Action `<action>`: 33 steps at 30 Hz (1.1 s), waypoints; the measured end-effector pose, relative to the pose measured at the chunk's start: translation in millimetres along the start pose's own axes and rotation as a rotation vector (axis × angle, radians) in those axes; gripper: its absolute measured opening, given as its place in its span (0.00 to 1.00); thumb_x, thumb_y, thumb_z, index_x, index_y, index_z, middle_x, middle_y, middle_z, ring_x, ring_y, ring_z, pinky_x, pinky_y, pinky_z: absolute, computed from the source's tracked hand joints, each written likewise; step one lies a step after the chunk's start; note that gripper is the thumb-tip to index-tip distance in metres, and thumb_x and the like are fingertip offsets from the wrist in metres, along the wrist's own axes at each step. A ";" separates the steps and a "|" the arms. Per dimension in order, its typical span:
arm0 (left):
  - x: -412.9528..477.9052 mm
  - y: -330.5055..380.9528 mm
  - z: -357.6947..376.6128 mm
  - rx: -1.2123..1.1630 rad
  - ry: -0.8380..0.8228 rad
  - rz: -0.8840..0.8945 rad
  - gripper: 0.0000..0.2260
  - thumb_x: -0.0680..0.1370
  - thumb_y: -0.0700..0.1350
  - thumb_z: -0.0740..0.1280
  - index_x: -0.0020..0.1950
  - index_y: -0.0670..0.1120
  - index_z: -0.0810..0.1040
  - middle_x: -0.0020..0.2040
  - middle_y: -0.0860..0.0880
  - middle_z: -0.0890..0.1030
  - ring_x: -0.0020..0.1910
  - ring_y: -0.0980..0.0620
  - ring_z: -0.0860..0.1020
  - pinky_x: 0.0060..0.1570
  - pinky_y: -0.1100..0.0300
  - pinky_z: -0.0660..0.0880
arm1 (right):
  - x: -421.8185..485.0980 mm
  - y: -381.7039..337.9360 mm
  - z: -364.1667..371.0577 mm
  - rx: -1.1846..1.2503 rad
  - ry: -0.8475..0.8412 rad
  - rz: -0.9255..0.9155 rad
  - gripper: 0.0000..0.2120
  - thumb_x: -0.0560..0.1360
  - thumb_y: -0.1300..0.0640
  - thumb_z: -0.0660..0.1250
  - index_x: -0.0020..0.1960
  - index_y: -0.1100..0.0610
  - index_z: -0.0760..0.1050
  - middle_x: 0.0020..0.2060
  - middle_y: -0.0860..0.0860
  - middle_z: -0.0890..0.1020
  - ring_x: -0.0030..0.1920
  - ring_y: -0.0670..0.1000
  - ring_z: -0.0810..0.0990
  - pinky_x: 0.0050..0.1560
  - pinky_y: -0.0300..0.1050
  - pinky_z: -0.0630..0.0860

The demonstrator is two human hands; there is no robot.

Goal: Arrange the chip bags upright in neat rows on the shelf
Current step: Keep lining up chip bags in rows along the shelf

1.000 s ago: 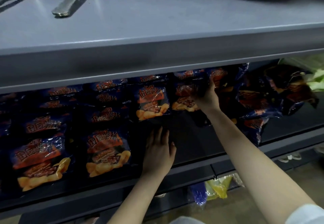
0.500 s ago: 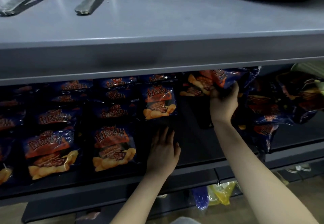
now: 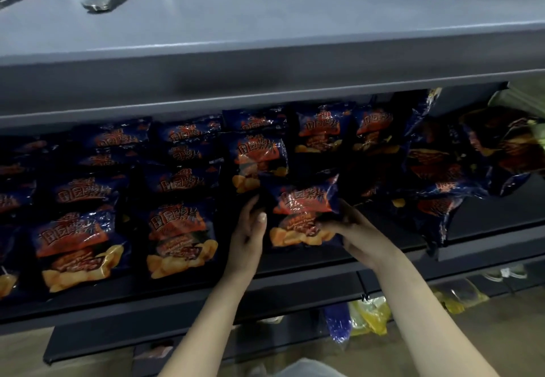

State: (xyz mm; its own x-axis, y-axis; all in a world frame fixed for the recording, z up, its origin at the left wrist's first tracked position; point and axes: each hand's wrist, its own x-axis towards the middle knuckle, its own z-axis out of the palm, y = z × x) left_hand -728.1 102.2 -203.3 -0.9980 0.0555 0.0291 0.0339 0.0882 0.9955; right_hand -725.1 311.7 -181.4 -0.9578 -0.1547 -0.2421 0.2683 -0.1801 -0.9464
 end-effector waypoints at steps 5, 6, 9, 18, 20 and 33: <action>-0.1 2.6 2.5 0.004 -0.034 -0.017 0.18 0.70 0.55 0.67 0.59 0.60 0.69 0.52 0.65 0.77 0.52 0.74 0.74 0.46 0.79 0.68 | -0.4 3.0 8.9 -0.056 -0.080 0.015 0.27 0.66 0.50 0.73 0.64 0.50 0.72 0.59 0.49 0.81 0.59 0.47 0.79 0.58 0.41 0.75; 0.3 2.3 3.4 0.017 -0.034 -0.006 0.16 0.71 0.53 0.68 0.57 0.60 0.71 0.51 0.65 0.79 0.52 0.73 0.74 0.46 0.78 0.68 | 0.3 4.3 9.9 -0.056 -0.061 0.021 0.27 0.65 0.48 0.73 0.63 0.49 0.73 0.59 0.49 0.81 0.59 0.48 0.79 0.59 0.43 0.74; 1.7 -1.2 4.1 0.051 -0.042 0.002 0.11 0.73 0.52 0.68 0.54 0.62 0.74 0.49 0.69 0.79 0.51 0.70 0.76 0.47 0.77 0.70 | 2.7 9.2 8.4 -0.063 -0.019 -0.007 0.27 0.64 0.46 0.74 0.61 0.52 0.76 0.56 0.51 0.82 0.59 0.52 0.79 0.60 0.50 0.73; 2.3 -1.8 4.6 0.128 -0.035 0.017 0.12 0.75 0.55 0.66 0.57 0.64 0.72 0.53 0.64 0.78 0.53 0.70 0.75 0.50 0.73 0.70 | 5.3 13.7 7.5 -0.014 0.046 -0.070 0.22 0.64 0.53 0.75 0.56 0.53 0.77 0.52 0.52 0.84 0.55 0.52 0.81 0.54 0.49 0.77; -0.1 0.0 7.3 0.138 0.028 0.012 0.16 0.73 0.57 0.64 0.60 0.64 0.69 0.54 0.67 0.75 0.52 0.75 0.72 0.50 0.76 0.68 | 7.0 15.2 10.8 -0.005 0.066 -0.090 0.20 0.64 0.53 0.75 0.55 0.50 0.77 0.51 0.50 0.84 0.55 0.51 0.82 0.54 0.48 0.78; -0.2 -8.8 20.0 0.630 0.372 0.163 0.35 0.76 0.42 0.66 0.76 0.43 0.48 0.77 0.44 0.50 0.75 0.49 0.50 0.70 0.62 0.51 | 70.2 9.2 48.5 -0.278 0.190 -0.254 0.14 0.73 0.56 0.70 0.57 0.50 0.73 0.50 0.46 0.81 0.56 0.50 0.80 0.56 0.47 0.77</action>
State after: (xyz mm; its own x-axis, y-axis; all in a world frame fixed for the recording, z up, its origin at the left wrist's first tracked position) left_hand -727.1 121.3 -213.8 -0.9259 -0.2130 0.3118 0.0956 0.6666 0.7393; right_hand -784.9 252.0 -196.7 -0.9989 0.0477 -0.0042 0.0081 0.0836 -0.9965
